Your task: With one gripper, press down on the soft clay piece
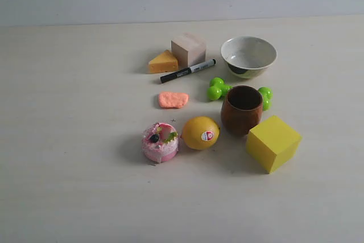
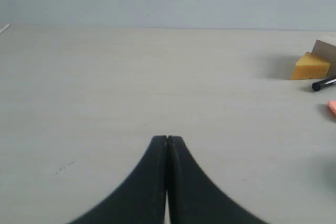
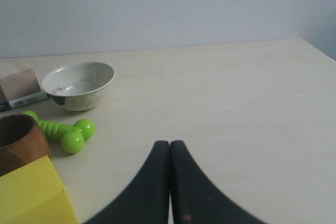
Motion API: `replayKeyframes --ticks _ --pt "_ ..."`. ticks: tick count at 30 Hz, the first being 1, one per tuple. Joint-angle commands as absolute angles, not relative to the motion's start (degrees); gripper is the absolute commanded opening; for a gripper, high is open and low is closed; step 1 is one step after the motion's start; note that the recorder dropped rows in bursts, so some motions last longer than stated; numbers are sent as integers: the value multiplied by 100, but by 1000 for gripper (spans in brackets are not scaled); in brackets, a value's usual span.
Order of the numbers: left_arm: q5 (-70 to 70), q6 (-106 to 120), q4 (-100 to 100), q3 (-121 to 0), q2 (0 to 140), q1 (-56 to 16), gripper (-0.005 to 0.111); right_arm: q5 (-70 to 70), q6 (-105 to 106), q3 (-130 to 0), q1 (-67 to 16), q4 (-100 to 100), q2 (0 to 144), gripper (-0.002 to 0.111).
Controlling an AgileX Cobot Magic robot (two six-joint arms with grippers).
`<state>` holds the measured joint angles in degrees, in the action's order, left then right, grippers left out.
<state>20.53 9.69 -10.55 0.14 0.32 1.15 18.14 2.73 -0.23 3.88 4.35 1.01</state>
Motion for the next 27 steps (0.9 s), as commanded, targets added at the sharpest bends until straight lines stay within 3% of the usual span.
replayKeyframes --ticks 1,4,19,23,27 --pt "1154 946 -1135 0 0 83 0 1789 302 0 363 434 71 0" --pt "411 936 -1135 0 0 83 0 1789 302 0 363 434 71 0" --pt "168 697 -1135 -12 0 83 0 1789 302 0 363 434 71 0" --pt "333 697 -1558 -706 155 83 0 1789 302 0 363 434 71 0" --pt "1166 900 -1558 -2152 1131 83 0 1789 302 0 363 434 71 0"
